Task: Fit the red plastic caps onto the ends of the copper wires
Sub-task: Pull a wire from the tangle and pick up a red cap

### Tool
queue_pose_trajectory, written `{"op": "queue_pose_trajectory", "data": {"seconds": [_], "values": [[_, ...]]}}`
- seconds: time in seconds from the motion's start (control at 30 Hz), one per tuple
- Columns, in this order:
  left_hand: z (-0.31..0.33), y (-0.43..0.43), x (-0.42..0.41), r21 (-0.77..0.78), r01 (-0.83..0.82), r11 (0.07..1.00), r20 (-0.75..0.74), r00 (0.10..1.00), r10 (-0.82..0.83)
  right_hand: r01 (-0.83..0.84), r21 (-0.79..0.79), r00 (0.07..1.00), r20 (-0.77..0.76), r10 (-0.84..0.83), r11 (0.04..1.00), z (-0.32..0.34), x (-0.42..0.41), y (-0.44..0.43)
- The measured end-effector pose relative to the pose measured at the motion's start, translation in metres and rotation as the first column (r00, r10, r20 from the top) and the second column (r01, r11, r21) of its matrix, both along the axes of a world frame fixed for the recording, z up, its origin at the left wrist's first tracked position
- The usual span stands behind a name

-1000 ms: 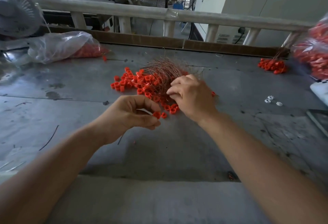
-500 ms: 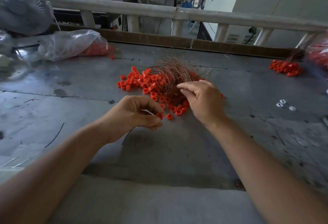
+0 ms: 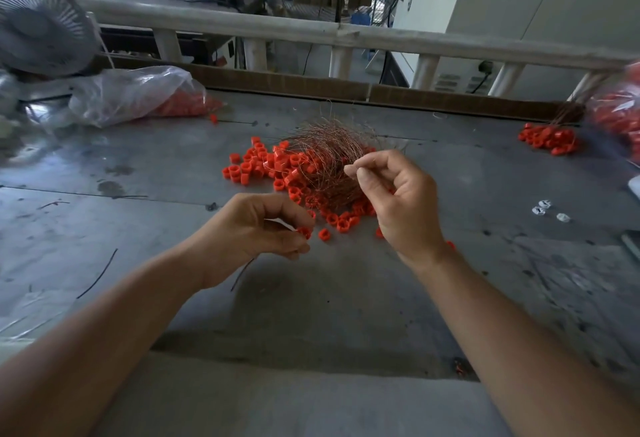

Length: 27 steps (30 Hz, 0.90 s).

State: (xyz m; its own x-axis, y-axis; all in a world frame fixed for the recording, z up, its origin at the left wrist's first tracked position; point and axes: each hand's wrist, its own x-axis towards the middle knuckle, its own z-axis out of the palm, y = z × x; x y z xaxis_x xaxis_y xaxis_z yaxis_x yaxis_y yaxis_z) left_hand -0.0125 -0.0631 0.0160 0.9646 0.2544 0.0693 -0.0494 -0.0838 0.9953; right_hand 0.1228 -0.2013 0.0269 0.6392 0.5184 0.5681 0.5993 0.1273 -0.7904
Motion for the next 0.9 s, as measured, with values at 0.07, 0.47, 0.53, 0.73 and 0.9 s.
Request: {"op": "queue_pose_trajectory", "data": {"seconds": [0.07,0.47,0.53,0.73,0.9], "values": [[0.001,-0.001,-0.001,0.003,0.002,1.0,0.003,1.0,-0.002,-0.038,0.072,0.999,-0.013,0.039,0.997,0.008,-0.003,-0.003],[0.009,-0.005,-0.004,0.017,-0.025,1.0,0.12,0.993,0.023,-0.05,-0.248,0.935,0.328,0.132,0.967,0.031,-0.033,-0.026],[0.009,-0.007,-0.004,-0.009,-0.007,1.0,0.125,0.992,0.008,-0.059,-0.228,0.957,0.263,0.119,0.972,0.02,-0.034,-0.028],[0.013,-0.011,-0.004,-0.037,0.008,0.999,0.139,0.99,-0.003,-0.105,-0.224,0.975,0.17,0.145,0.969,0.0,-0.039,-0.026],[0.011,-0.014,-0.005,-0.038,-0.02,0.999,0.138,0.99,0.025,-0.102,-0.198,0.984,0.121,0.128,0.975,-0.003,-0.043,-0.023]]}}
